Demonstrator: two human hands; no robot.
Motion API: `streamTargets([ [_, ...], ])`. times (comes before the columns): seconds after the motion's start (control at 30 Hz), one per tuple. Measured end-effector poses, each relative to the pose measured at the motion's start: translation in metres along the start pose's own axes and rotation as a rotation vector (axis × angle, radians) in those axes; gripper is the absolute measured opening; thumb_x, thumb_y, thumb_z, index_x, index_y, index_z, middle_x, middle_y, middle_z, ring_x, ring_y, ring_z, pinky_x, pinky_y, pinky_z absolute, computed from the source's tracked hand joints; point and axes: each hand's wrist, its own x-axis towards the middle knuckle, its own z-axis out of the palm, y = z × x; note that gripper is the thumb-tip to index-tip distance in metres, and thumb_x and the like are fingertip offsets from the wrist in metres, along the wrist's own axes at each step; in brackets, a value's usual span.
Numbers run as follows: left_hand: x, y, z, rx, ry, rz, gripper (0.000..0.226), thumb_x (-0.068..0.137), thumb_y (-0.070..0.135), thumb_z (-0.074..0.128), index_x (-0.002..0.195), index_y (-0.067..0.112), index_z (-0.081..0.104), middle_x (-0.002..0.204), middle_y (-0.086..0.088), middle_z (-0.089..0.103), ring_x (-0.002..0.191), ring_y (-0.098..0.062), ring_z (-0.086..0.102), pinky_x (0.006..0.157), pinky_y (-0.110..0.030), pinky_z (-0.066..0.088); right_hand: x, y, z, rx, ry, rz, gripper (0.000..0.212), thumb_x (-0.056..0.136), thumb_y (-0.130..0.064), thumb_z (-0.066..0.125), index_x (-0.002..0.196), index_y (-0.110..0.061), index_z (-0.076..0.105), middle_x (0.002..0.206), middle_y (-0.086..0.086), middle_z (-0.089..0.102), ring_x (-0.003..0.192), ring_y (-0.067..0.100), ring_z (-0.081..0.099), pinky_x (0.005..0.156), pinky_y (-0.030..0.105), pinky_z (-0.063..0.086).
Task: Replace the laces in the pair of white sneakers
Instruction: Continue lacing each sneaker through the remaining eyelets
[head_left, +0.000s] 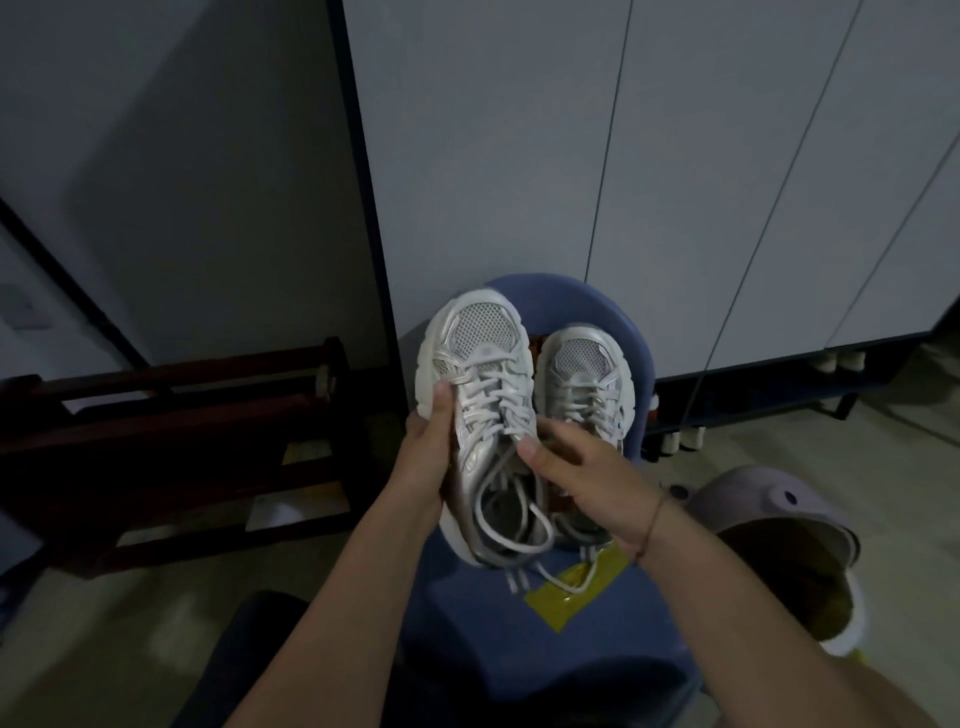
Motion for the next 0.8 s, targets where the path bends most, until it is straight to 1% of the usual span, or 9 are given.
streamTargets([
  [0.03, 0.004, -0.002, 0.0, 0.035, -0.029, -0.009, 0.123, 0.05, 0.089, 0.063, 0.147, 0.018, 0.037, 0.132, -0.007, 0.061, 0.11, -0.022, 0.065, 0.089, -0.036, 0.056, 0.004, 0.004, 0.004, 0.027, 0.025, 0.003, 0.043, 0.084, -0.038, 0.063, 0.126, -0.028, 0.057, 0.117, -0.004, 0.065, 0.107, 0.011, 0.062, 0.09, 0.033, 0.054],
  [0.13, 0.014, -0.006, 0.004, 0.075, -0.101, -0.019, 0.124, 0.062, 0.077, 0.06, 0.157, 0.022, 0.001, 0.155, -0.005, 0.035, 0.132, -0.024, 0.048, 0.102, -0.037, 0.048, 0.017, 0.014, 0.012, 0.048, 0.083, 0.016, 0.04, 0.089, -0.03, 0.062, 0.128, -0.024, 0.056, 0.12, -0.004, 0.064, 0.111, 0.015, 0.06, 0.093, 0.037, 0.052],
  [0.2, 0.019, -0.011, 0.007, 0.076, -0.14, -0.069, 0.128, 0.063, 0.078, 0.061, 0.156, 0.025, -0.01, 0.161, -0.003, 0.022, 0.137, -0.024, 0.042, 0.107, -0.039, 0.044, 0.027, 0.021, 0.013, 0.007, 0.142, 0.01, 0.049, 0.09, -0.031, 0.062, 0.136, -0.021, 0.05, 0.13, -0.002, 0.059, 0.119, 0.017, 0.055, 0.101, 0.041, 0.047],
  [0.33, 0.025, -0.027, 0.012, 0.073, -0.1, -0.095, 0.098, 0.09, 0.054, 0.055, 0.154, 0.025, -0.013, 0.163, 0.001, 0.009, 0.143, -0.024, 0.031, 0.111, -0.038, 0.039, 0.036, 0.031, 0.016, 0.009, 0.182, 0.04, 0.059, 0.091, -0.027, 0.061, 0.144, -0.018, 0.038, 0.14, 0.0, 0.048, 0.13, 0.02, 0.044, 0.106, 0.041, 0.041],
  [0.5, 0.037, -0.039, 0.013, 0.089, -0.066, -0.084, 0.092, 0.091, 0.054, 0.055, 0.156, 0.027, -0.004, 0.163, 0.001, 0.014, 0.143, -0.024, 0.032, 0.114, -0.043, 0.036, 0.038, 0.041, 0.02, -0.093, 0.256, -0.003, 0.063, 0.089, -0.025, 0.065, 0.145, -0.017, 0.036, 0.145, 0.0, 0.043, 0.132, 0.017, 0.04, 0.109, 0.038, 0.038],
  [0.57, 0.038, -0.04, 0.014, 0.092, -0.036, -0.071, 0.092, 0.09, 0.056, 0.055, 0.156, 0.026, -0.001, 0.163, 0.0, 0.016, 0.143, -0.024, 0.032, 0.114, -0.044, 0.035, 0.038, 0.043, 0.021, -0.159, 0.291, -0.042, 0.064, 0.086, -0.025, 0.068, 0.142, -0.015, 0.04, 0.14, 0.0, 0.048, 0.128, 0.016, 0.044, 0.107, 0.035, 0.038],
  [0.63, 0.037, -0.04, 0.016, 0.112, -0.008, -0.053, 0.089, 0.092, 0.054, 0.054, 0.156, 0.025, 0.0, 0.163, -0.001, 0.017, 0.144, -0.025, 0.03, 0.115, -0.044, 0.033, 0.036, 0.04, 0.02, -0.268, 0.324, -0.062, 0.056, 0.085, -0.024, 0.069, 0.136, -0.01, 0.049, 0.124, -0.003, 0.056, 0.118, 0.013, 0.05, 0.1, 0.027, 0.04],
  [0.73, 0.038, -0.042, 0.017, 0.165, 0.025, -0.045, 0.087, 0.094, 0.053, 0.051, 0.157, 0.022, 0.0, 0.163, -0.003, 0.016, 0.145, -0.026, 0.027, 0.117, -0.041, 0.029, 0.034, 0.033, 0.011, -0.361, 0.405, -0.094, 0.029, 0.084, -0.021, 0.07, 0.111, -0.011, 0.066, 0.099, -0.004, 0.064, 0.092, 0.01, 0.06, 0.086, 0.025, 0.048],
  [0.8, 0.038, -0.042, 0.019, 0.197, 0.028, -0.047, 0.086, 0.094, 0.054, 0.049, 0.156, 0.023, -0.002, 0.163, -0.003, 0.014, 0.146, -0.027, 0.025, 0.115, -0.035, 0.029, 0.031, 0.026, -0.002, -0.252, 0.468, -0.162, 0.005, 0.083, -0.015, 0.07, 0.089, -0.015, 0.069, 0.082, 0.001, 0.069, 0.074, 0.011, 0.065, 0.073, 0.03, 0.055],
])
